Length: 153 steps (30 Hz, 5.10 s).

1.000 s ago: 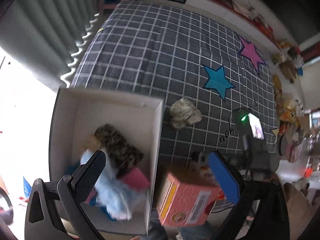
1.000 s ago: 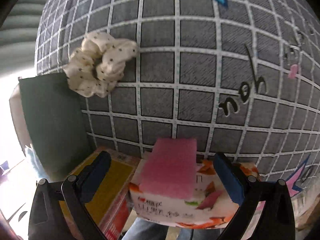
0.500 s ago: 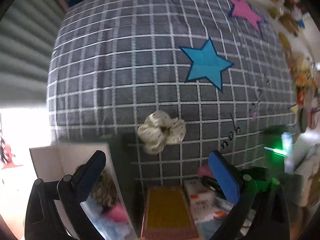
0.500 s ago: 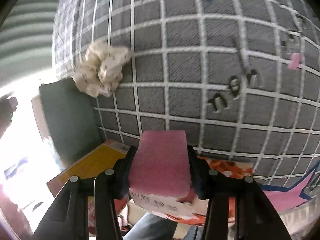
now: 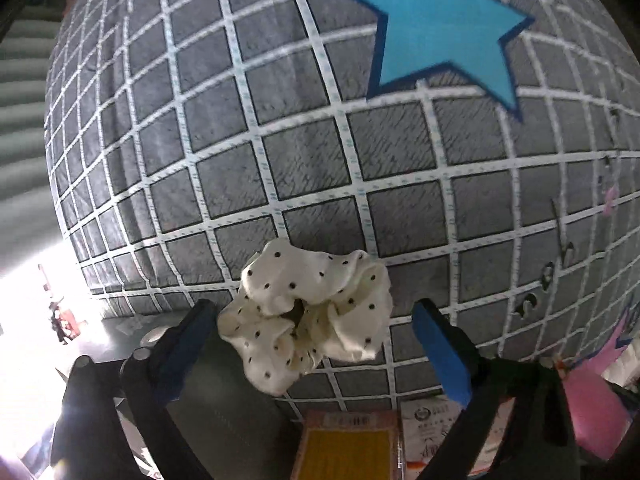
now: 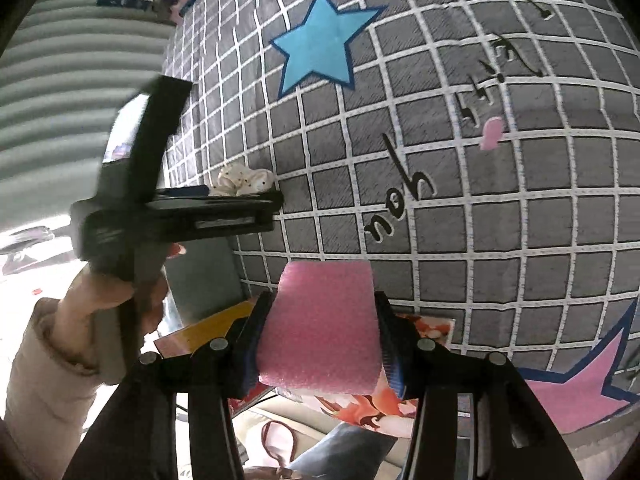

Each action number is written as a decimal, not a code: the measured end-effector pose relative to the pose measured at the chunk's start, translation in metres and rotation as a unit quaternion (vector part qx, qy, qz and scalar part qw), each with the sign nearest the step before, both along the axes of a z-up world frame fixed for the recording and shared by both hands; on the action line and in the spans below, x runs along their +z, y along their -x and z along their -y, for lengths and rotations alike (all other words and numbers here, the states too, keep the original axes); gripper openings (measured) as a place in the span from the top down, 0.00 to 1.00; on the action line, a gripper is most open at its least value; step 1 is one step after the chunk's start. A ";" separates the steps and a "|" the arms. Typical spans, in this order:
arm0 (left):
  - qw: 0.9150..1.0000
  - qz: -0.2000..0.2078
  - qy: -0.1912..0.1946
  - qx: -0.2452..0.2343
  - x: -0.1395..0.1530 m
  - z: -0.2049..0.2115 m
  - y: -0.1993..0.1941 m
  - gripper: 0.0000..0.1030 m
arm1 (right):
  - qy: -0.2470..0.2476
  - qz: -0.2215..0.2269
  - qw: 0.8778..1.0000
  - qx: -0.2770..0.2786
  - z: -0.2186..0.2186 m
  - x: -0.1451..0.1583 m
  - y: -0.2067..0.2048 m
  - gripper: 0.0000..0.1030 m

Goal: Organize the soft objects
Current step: 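Grasp the cream polka-dot scrunchie with the left tool while the right tool grasps the pink foam block, then carry the scrunchie and pink foam block over the white box with both tools, then hold the scrunchie and foam block above the box with both tools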

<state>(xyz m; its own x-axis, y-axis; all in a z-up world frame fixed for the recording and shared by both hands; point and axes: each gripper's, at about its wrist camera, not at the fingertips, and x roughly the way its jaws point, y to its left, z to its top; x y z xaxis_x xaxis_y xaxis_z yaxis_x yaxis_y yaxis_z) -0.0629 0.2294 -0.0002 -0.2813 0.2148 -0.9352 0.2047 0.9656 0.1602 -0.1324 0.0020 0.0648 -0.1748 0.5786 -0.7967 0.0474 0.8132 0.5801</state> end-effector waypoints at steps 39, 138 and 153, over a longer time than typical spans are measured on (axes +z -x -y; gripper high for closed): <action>0.960 0.173 0.221 -0.010 0.177 0.041 0.127 0.77 | 0.116 0.115 0.986 0.014 0.036 0.062 0.084 0.51; 0.922 0.271 0.123 0.250 0.190 -0.219 0.284 0.76 | 0.092 0.237 0.910 0.328 -0.286 0.147 0.148 0.51; 0.923 0.267 0.121 0.251 0.188 -0.218 0.278 0.76 | 0.091 0.234 0.911 0.328 -0.289 0.144 0.143 0.51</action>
